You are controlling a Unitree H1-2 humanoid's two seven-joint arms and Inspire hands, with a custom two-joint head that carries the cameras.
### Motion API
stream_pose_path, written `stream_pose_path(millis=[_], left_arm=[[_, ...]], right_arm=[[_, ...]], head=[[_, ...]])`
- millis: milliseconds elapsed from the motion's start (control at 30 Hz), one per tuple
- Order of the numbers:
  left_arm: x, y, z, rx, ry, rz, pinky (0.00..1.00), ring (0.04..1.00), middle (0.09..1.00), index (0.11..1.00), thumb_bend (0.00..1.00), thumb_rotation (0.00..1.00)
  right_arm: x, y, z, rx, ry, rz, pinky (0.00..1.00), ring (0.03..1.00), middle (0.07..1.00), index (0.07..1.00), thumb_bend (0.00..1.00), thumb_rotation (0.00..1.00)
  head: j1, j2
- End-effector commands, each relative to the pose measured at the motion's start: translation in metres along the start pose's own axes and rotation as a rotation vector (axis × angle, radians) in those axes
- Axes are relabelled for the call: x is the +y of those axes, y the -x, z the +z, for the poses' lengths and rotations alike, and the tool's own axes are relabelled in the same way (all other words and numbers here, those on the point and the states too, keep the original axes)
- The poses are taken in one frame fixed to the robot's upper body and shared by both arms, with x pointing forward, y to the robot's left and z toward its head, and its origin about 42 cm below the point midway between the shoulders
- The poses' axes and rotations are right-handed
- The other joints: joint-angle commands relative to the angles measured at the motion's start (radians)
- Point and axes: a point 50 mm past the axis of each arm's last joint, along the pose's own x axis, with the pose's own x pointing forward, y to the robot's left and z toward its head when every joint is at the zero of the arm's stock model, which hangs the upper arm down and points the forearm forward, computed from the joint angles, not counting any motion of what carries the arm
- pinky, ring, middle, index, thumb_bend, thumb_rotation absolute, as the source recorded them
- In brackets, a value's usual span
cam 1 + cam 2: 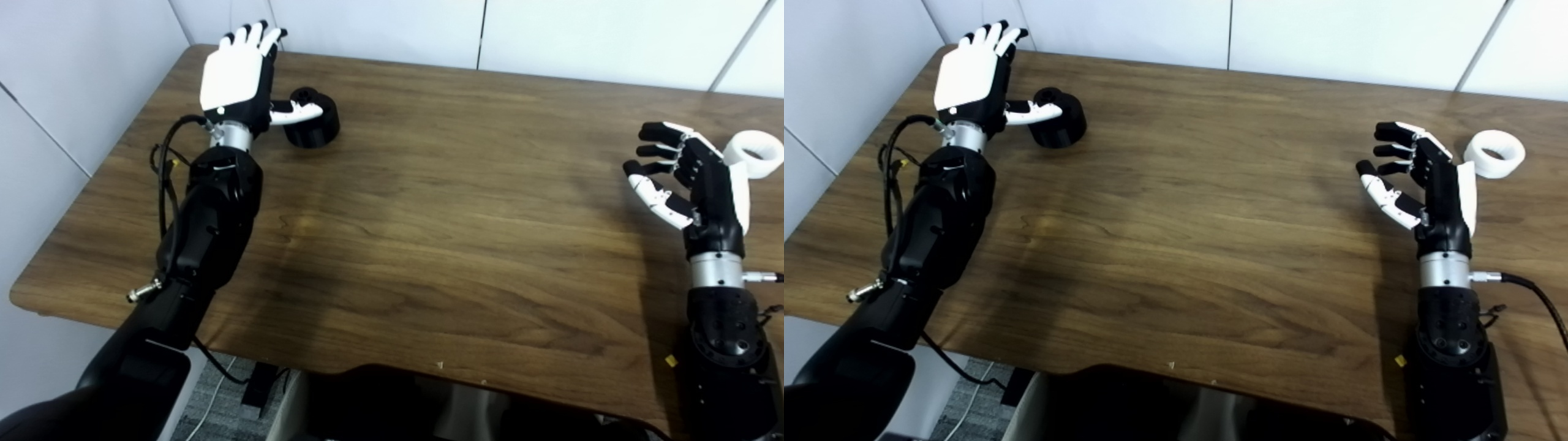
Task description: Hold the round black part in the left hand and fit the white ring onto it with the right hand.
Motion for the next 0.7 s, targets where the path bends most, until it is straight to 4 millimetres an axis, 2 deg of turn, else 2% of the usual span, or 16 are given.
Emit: stream_pose_path(millis=[0,300,667], left_arm=[[0.028,-0.019,0.000,-0.023,-0.013,0.062,1.00,1.000,1.000,0.911,1.00,0.55],[0.021,-0.025,-0.007,-0.009,-0.026,0.020,1.00,1.000,1.000,0.891,1.00,0.52],[0.008,-0.030,-0.010,0.026,-0.064,-0.086,1.00,1.000,1.000,0.899,1.00,0.62]], right_arm=[[-0.005,0.003,-0.003,-0.026,0.019,-0.005,0.54,0.662,0.709,0.699,0.47,0.17],[-0.008,0.001,-0.005,-0.010,0.020,-0.001,0.55,0.670,0.719,0.707,0.47,0.18],[-0.014,0.000,-0.007,-0.021,0.029,-0.013,0.57,0.683,0.726,0.707,0.48,0.20]], head=[[0.001,0.001],[-0.004,0.004],[-0.012,0.004]])
